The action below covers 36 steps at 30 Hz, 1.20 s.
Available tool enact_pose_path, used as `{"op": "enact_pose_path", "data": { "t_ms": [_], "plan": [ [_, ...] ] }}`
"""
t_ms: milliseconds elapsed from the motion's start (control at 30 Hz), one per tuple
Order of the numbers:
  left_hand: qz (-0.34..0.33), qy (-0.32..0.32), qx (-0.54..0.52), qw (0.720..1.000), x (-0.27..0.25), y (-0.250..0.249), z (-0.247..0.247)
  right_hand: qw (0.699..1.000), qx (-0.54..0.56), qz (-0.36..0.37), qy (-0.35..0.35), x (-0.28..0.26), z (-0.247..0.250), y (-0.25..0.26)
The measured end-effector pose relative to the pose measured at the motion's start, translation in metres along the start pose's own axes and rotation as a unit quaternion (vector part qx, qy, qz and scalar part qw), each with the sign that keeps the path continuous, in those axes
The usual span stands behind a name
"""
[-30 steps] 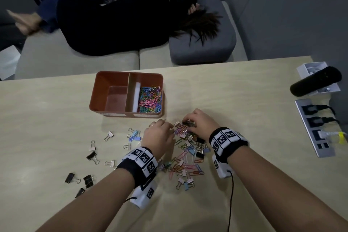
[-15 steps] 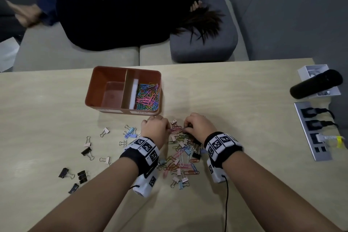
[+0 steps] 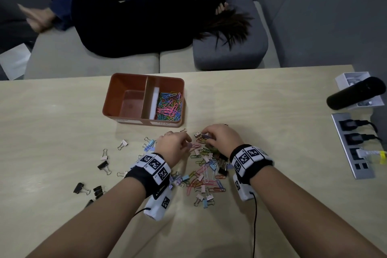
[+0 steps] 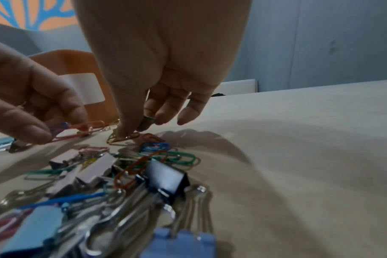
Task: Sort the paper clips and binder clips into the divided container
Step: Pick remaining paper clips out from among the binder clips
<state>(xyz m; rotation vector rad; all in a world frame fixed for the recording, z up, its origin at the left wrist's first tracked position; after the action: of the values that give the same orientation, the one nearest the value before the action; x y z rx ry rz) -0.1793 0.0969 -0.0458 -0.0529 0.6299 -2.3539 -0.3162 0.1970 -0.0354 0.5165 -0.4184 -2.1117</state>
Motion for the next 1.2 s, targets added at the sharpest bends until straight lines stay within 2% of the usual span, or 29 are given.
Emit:
{"op": "enact_pose_path", "data": {
  "t_ms": [300,600,700,933,1100,1200],
  "plan": [
    [-0.016,0.041,0.08,0.996,0.012,-0.017,-0.012,0.993,-0.107,0.046,0.008,0.006,-0.002,0.009],
    [-0.025,0.076,0.118,0.99,0.014,-0.019,-0.013,0.989,-0.134,0.066,0.009,0.003,-0.008,0.007],
    [-0.035,0.08,0.134,0.987,0.014,-0.021,-0.012,0.992,-0.114,0.048,-0.005,0.0,-0.004,0.002],
    [-0.046,0.063,0.132,0.988,0.01,-0.019,-0.005,0.997,-0.014,-0.059,-0.041,-0.006,0.009,-0.027],
    [-0.044,0.067,0.127,0.989,0.013,-0.014,0.001,0.994,0.042,-0.104,-0.007,-0.011,0.006,-0.023],
    [-0.036,0.078,0.109,0.99,0.016,-0.01,0.003,0.992,0.04,-0.121,-0.005,-0.01,0.001,-0.021]
  ]
}}
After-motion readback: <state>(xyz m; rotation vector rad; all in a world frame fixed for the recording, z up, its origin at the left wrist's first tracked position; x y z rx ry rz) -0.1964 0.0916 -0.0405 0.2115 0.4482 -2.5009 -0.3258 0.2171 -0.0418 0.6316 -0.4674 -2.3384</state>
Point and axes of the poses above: each hand's wrist, its own x-axis towards the middle knuckle, its own z-axis out of the back of the hand, y = z × x, the point moved 4 cm from there along x, towards the middle knuckle, and after that the axes turned 14 degrees about -y, right-handed, at the moved point
